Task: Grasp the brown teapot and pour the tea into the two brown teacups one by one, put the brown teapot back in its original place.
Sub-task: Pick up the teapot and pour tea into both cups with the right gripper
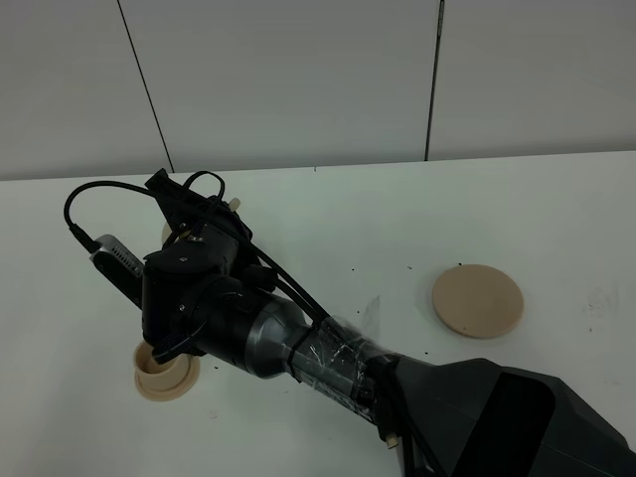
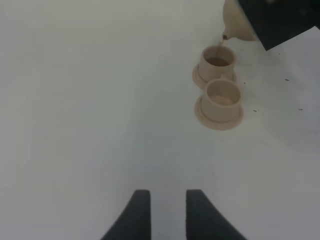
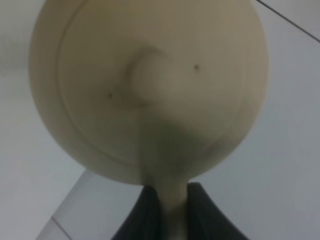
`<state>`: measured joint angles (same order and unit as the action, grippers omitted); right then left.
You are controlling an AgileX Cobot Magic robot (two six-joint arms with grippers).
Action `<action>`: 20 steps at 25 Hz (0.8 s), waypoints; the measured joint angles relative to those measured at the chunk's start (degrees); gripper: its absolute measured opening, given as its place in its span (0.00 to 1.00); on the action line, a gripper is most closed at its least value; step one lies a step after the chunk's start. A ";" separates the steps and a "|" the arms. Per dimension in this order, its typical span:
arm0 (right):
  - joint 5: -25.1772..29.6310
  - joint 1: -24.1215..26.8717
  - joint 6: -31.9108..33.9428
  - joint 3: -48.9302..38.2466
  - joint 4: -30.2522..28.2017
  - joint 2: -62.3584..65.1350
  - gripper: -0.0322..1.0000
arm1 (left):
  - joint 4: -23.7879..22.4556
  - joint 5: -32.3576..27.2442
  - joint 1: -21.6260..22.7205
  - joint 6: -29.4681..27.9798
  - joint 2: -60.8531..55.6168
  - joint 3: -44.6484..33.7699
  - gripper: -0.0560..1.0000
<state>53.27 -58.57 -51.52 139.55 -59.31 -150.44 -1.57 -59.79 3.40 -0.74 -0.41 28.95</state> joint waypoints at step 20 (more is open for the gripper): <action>-0.06 0.00 0.00 0.00 0.50 0.00 0.12 | 0.00 0.00 0.00 0.00 0.00 0.00 0.28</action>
<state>53.20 -58.57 -51.52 139.55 -58.81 -150.44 -1.57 -59.79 3.40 -0.74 -0.41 28.95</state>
